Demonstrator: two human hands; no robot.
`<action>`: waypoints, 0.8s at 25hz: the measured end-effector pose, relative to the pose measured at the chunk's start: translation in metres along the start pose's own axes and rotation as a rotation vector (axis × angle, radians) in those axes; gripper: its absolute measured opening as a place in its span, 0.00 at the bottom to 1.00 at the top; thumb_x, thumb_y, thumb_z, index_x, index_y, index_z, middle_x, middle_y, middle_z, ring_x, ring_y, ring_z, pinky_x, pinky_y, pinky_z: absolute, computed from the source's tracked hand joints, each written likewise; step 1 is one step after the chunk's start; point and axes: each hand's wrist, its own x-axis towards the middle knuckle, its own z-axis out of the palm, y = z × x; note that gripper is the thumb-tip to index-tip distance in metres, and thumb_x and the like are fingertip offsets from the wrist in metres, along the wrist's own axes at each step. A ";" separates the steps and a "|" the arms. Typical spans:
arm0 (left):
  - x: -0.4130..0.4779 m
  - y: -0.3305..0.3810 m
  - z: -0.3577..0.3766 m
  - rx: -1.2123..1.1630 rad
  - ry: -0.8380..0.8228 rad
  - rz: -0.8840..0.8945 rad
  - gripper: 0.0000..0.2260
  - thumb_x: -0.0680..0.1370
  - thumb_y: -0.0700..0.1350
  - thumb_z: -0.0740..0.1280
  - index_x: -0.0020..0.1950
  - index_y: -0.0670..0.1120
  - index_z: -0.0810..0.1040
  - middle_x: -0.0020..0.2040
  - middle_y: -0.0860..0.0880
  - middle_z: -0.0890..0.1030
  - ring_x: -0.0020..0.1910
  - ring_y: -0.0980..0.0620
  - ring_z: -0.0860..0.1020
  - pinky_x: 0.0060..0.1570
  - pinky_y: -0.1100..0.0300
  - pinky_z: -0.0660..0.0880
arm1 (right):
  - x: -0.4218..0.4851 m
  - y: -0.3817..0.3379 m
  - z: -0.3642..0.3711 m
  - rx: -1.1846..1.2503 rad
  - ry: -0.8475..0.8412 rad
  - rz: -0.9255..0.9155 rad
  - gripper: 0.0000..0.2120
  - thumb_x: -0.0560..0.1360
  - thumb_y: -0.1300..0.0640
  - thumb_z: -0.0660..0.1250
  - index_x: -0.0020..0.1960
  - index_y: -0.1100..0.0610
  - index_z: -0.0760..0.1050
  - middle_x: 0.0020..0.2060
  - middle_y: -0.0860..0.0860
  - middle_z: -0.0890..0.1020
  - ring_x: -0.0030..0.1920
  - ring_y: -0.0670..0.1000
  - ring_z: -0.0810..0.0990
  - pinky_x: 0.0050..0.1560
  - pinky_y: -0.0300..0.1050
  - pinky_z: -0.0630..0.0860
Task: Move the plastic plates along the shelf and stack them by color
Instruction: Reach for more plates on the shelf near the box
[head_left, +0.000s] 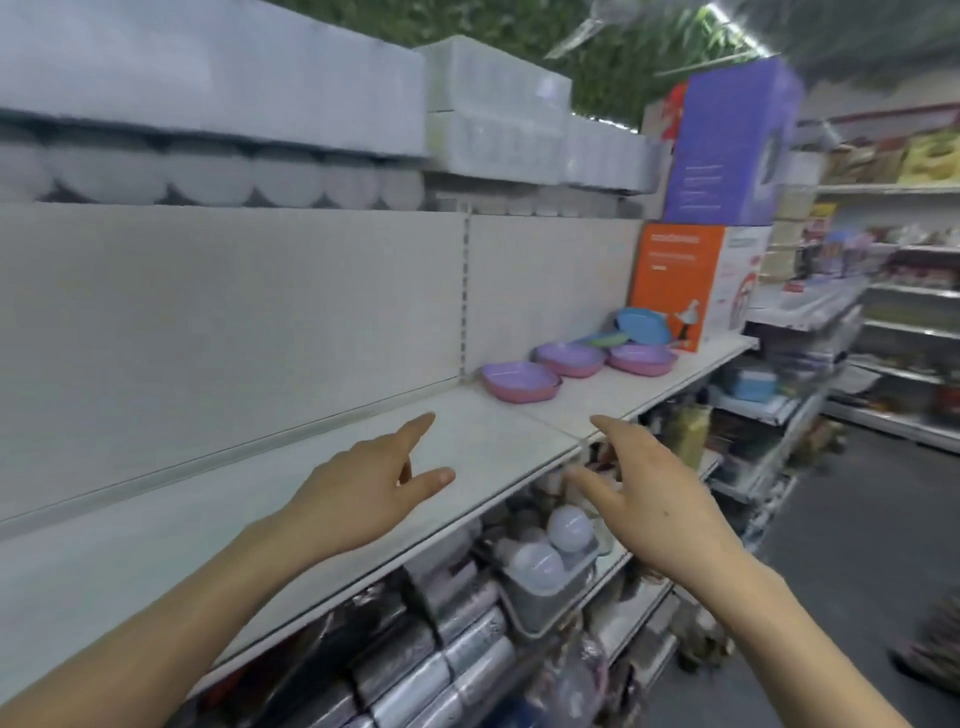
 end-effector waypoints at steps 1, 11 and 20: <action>0.023 0.007 0.008 -0.005 -0.007 0.008 0.34 0.76 0.75 0.53 0.80 0.66 0.53 0.53 0.60 0.78 0.52 0.55 0.78 0.58 0.51 0.76 | 0.008 0.018 -0.002 -0.008 0.007 0.017 0.33 0.80 0.34 0.60 0.80 0.48 0.60 0.71 0.47 0.73 0.67 0.50 0.75 0.59 0.50 0.77; 0.283 -0.001 0.058 0.015 -0.035 -0.135 0.22 0.79 0.66 0.62 0.61 0.50 0.72 0.51 0.50 0.81 0.52 0.46 0.79 0.54 0.52 0.77 | 0.156 0.173 0.020 -0.088 -0.017 0.137 0.29 0.80 0.35 0.61 0.76 0.46 0.66 0.61 0.44 0.75 0.59 0.47 0.77 0.54 0.47 0.77; 0.365 -0.013 0.092 0.164 -0.160 -0.322 0.23 0.72 0.57 0.76 0.46 0.47 0.64 0.43 0.47 0.77 0.38 0.49 0.76 0.33 0.55 0.69 | 0.312 0.248 0.072 -0.100 -0.038 0.081 0.16 0.80 0.40 0.64 0.60 0.50 0.77 0.52 0.48 0.80 0.51 0.52 0.80 0.49 0.55 0.80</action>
